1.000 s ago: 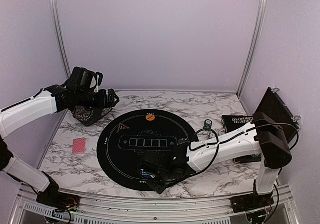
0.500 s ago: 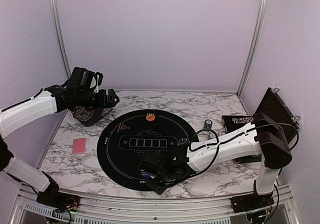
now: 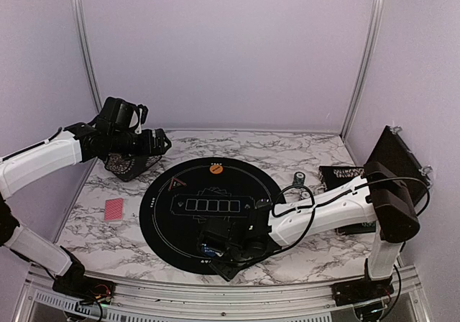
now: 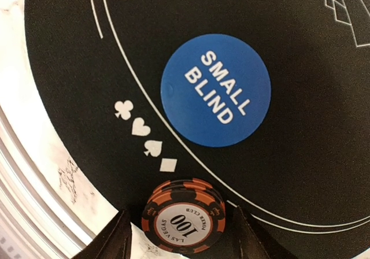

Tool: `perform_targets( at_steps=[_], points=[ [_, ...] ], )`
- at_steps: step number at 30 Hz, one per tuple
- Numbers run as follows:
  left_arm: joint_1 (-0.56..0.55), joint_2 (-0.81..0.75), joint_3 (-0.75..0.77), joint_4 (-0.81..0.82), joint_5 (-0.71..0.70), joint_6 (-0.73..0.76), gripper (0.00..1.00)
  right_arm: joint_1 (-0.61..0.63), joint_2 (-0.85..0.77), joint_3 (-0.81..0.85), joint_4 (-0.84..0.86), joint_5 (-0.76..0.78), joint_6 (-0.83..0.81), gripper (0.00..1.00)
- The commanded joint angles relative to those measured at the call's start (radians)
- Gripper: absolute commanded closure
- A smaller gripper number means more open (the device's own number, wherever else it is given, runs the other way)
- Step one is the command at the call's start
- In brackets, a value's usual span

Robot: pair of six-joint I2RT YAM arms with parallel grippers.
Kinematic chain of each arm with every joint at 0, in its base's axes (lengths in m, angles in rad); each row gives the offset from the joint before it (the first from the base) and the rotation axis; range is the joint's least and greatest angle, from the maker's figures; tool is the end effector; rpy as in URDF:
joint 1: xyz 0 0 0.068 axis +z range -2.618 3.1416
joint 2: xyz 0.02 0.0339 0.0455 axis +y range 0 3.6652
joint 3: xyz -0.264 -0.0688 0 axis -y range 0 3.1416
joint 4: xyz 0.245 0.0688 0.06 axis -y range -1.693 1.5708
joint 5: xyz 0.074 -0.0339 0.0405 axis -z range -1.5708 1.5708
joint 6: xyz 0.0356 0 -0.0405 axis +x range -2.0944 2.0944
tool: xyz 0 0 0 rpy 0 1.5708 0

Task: Distribute texas hold em gaming equipment
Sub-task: Place the poker chips pile in the small blind area.

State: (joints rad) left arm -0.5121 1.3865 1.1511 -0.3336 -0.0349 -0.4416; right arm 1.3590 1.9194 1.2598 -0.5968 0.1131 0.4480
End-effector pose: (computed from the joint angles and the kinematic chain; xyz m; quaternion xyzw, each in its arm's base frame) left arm 0.2762 -0.1538 0.3152 0.0225 0.8768 -0.2068 0.4336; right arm 0.0826 0.3652 0.1549 -0.4258 0.8894 0.0882 0.1406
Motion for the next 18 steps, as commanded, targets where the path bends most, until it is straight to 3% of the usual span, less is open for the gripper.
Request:
perform_targets(
  at_steps=[1,18],
  points=[
    [0.006,-0.024,-0.011,0.023,-0.004,0.013,0.01,-0.006,0.009,0.039,-0.027,0.003,-0.007,0.41],
    [0.013,-0.035,-0.01,0.021,0.003,0.019,0.01,-0.044,-0.051,0.076,-0.064,-0.006,-0.023,0.21]
  ],
)
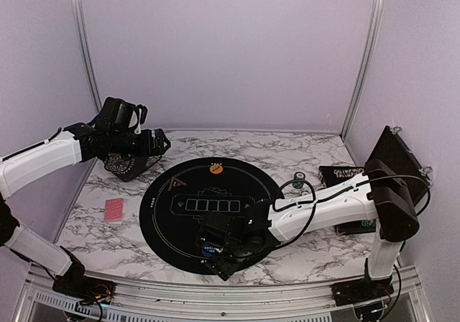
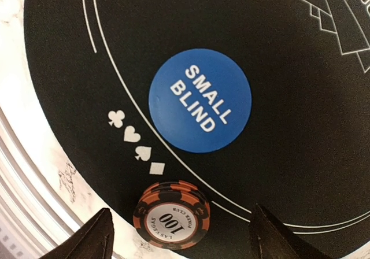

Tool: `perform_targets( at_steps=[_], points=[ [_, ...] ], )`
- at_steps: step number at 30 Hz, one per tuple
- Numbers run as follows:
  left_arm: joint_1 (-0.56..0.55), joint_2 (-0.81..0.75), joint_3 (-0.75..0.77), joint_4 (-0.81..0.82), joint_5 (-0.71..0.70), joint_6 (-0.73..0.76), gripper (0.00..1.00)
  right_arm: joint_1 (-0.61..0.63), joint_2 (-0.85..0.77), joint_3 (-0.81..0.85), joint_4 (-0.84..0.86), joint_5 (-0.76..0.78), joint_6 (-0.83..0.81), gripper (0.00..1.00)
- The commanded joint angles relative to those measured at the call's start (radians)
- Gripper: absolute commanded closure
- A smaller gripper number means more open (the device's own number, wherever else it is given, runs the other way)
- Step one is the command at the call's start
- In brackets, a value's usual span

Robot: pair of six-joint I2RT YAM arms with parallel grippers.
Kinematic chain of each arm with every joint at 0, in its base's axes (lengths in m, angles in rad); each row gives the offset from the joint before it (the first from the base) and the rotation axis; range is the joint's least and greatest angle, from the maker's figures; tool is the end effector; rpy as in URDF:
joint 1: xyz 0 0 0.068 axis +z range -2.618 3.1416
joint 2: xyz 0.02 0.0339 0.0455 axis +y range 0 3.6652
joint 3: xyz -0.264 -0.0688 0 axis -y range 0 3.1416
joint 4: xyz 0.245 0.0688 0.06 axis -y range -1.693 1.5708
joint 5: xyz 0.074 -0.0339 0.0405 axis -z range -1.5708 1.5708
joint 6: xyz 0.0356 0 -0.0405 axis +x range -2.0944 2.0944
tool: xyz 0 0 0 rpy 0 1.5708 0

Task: Distribute texas hold em gaming equipment
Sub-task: Place the poker chips pile in the small blind area.

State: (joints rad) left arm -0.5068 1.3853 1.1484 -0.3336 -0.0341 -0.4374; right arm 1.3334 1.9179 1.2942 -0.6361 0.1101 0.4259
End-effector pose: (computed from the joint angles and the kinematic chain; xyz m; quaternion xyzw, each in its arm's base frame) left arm 0.2767 -0.1522 0.3146 0.0223 0.8771 -0.2047 0.4338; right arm 0.0925 0.3657 0.1632 -0.4247 0.8904 0.0845 0.1405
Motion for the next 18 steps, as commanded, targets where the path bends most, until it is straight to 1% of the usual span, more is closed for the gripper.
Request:
perform_targets(
  at_steps=[1,11,18],
  points=[
    [0.008,-0.034,-0.008,0.022,0.003,0.015,0.01,-0.024,-0.06,0.042,-0.028,-0.002,0.001,0.21],
    [0.008,-0.033,0.001,0.023,0.002,0.018,0.01,-0.088,-0.172,0.005,-0.072,0.014,0.034,0.22],
    [0.008,-0.013,0.018,0.023,0.004,0.019,0.01,-0.194,-0.298,-0.084,-0.136,0.05,0.085,0.23]
  ],
)
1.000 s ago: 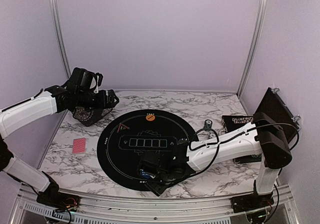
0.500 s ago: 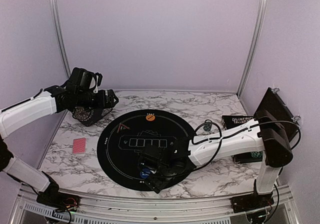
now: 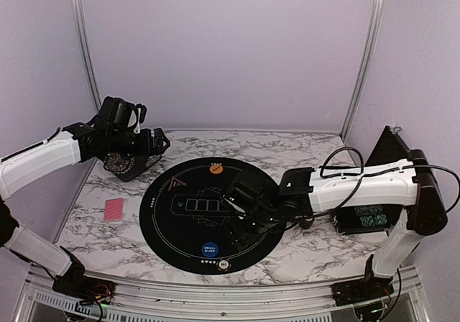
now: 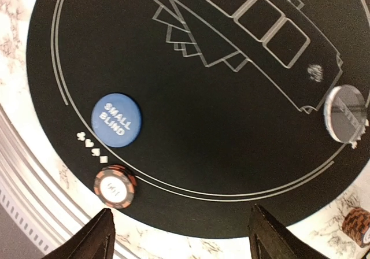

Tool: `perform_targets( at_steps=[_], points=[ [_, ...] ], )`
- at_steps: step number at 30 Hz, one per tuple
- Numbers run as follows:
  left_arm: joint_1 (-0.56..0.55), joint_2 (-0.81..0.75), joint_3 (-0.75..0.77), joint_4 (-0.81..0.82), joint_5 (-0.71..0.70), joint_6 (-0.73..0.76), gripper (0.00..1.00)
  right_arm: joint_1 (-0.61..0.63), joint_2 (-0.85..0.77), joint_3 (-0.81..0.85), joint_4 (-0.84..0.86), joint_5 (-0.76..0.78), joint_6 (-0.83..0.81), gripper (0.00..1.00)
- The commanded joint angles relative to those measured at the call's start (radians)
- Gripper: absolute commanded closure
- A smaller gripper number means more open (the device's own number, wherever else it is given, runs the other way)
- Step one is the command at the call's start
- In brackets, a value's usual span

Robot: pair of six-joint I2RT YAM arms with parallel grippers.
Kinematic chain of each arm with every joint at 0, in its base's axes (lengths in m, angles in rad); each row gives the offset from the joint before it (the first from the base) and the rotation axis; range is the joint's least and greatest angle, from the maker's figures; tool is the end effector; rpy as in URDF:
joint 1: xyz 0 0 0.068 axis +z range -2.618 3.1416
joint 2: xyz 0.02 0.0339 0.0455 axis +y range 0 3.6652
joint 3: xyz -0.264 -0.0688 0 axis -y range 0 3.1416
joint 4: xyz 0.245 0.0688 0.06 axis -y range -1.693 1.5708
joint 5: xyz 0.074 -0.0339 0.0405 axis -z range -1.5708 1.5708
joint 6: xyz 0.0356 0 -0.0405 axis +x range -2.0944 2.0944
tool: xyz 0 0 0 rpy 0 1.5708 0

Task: Distribute texas hold em gaming equipment
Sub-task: Place the poker chips pile in the small blind area, then pick up the pile of poker chips from the pile of poker chips.

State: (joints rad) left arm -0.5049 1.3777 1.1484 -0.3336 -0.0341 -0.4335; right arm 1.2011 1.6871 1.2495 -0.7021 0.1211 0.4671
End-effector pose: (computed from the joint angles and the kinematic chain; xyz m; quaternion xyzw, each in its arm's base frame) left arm 0.2756 -0.1509 0.3169 0.0230 0.8753 -0.2050 0.4374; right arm 0.1282 0.3189 0.2269 -0.3378 0.9148 0.1184 0.1872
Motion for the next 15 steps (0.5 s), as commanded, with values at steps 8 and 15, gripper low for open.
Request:
perform_targets(
  at_steps=[8,15],
  points=[
    [0.006,0.029,0.046,0.023,0.012,0.016,0.01,-0.239,-0.268,-0.211,-0.167,0.071,0.094,0.27],
    [0.006,0.062,0.066,0.028,0.024,0.016,0.01,-0.393,-0.385,-0.305,-0.189,0.076,0.067,0.3]
  ],
)
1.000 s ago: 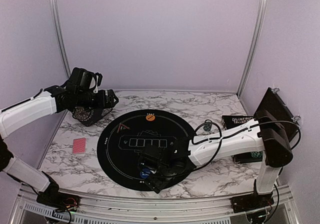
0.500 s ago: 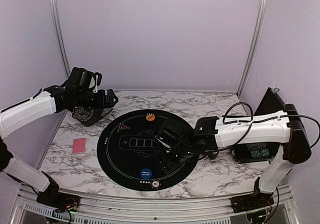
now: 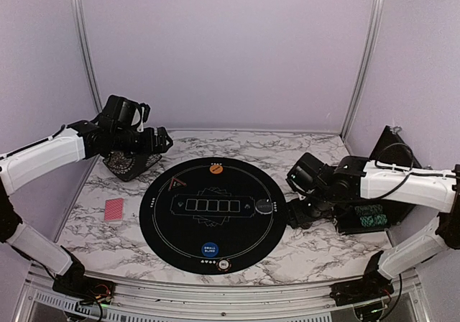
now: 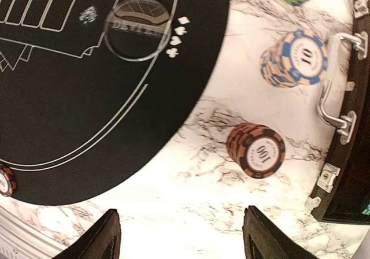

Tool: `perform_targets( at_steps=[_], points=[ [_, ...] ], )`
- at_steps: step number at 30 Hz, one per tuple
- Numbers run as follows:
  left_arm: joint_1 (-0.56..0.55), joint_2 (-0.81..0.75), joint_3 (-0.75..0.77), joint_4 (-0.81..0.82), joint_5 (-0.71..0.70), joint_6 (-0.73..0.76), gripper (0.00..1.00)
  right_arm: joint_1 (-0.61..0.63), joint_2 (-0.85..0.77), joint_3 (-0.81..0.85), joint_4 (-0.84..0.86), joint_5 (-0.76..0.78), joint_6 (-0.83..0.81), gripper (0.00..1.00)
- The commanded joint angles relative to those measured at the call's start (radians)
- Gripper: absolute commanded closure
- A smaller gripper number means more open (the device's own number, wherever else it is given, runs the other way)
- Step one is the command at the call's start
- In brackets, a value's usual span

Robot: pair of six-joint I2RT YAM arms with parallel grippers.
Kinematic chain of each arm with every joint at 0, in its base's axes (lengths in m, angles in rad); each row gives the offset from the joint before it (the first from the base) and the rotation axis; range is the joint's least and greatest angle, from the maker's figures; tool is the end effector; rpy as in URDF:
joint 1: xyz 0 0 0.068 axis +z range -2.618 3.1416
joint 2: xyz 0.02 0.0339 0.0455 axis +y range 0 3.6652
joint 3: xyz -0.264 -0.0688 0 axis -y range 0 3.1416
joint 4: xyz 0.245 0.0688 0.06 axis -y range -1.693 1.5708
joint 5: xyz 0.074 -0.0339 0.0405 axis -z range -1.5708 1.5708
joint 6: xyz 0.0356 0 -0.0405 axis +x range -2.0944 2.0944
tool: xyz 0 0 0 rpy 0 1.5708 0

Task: Distribute texas hold em gaming equipment
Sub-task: Pick up the pile of poker chips from the pile of poker chips.

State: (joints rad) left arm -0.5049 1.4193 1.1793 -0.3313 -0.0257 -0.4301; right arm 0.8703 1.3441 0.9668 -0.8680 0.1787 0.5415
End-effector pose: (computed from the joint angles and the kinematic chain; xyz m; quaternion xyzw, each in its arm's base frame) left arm 0.2845 -0.1562 0.3153 0.0267 0.8772 -0.2059 0.4328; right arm 0.1630 0.1835 0.2330 -0.1466 0.9720 0.0377 0.1799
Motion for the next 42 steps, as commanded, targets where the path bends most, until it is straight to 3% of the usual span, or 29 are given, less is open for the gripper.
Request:
perform_targets(
  at_steps=[1,11,42],
  points=[
    [0.006,0.024,0.039,0.025,0.017,0.013,0.01,-0.085,-0.046,-0.034,-0.016,0.014,-0.016,0.3],
    [0.009,0.037,0.057,0.022,0.015,0.022,0.01,-0.256,-0.013,-0.094,0.122,-0.041,-0.066,0.33],
    [0.015,0.031,0.052,0.011,0.013,0.021,0.01,-0.297,0.062,-0.169,0.236,-0.048,-0.07,0.38]
  ],
)
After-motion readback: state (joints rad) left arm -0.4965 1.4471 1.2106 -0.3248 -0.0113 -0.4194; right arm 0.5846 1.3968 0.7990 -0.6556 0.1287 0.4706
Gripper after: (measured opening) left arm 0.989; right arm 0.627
